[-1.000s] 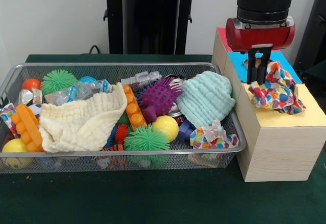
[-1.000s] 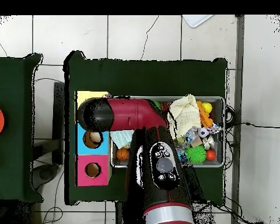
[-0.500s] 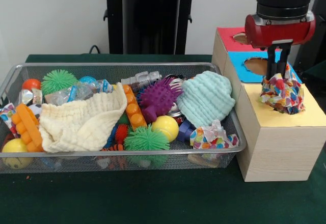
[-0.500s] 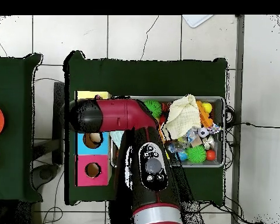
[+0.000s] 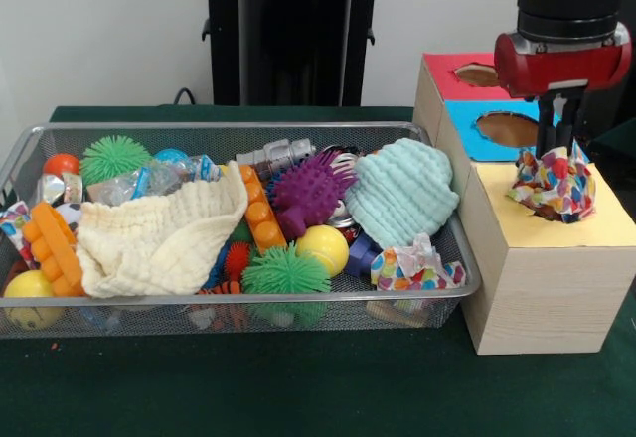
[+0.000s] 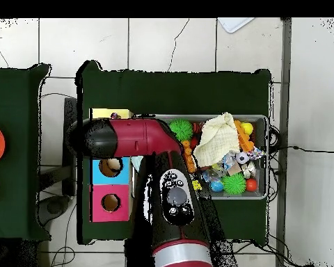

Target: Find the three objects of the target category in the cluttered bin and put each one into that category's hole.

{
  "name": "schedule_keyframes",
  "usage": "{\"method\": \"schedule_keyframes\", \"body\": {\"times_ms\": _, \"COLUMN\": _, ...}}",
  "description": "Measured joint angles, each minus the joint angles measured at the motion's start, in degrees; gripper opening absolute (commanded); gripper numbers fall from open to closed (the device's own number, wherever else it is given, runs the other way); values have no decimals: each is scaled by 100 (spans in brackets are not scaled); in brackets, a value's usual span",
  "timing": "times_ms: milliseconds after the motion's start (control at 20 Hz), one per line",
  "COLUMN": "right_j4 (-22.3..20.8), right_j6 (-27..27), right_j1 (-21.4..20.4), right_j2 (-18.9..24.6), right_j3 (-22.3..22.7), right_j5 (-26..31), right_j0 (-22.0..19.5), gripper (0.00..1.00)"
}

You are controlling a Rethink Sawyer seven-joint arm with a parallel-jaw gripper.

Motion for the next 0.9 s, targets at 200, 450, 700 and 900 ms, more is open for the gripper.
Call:
{"method": "schedule_keyframes", "body": {"times_ms": 200, "right_j4": -84, "right_j6": 0, "right_j1": 190, "right_j2": -35, "right_j3": -1, "right_j5": -389, "right_j0": 2, "gripper": 0}}
{"method": "schedule_keyframes", "body": {"times_ms": 450, "right_j4": -244, "right_j6": 0, "right_j1": 473, "right_j2": -203, "right_j3": -69, "right_j5": -911, "right_j0": 77, "gripper": 0}}
{"method": "schedule_keyframes", "body": {"times_ms": 700, "right_j4": -325, "right_j6": 0, "right_j1": 500, "right_j2": -382, "right_j3": -166, "right_j5": -893, "right_j0": 262, "gripper": 0}}
{"method": "schedule_keyframes", "body": {"times_ms": 900, "right_j4": -333, "right_j6": 0, "right_j1": 513, "right_j2": -441, "right_j3": -194, "right_j5": -893, "right_j0": 316, "gripper": 0}}
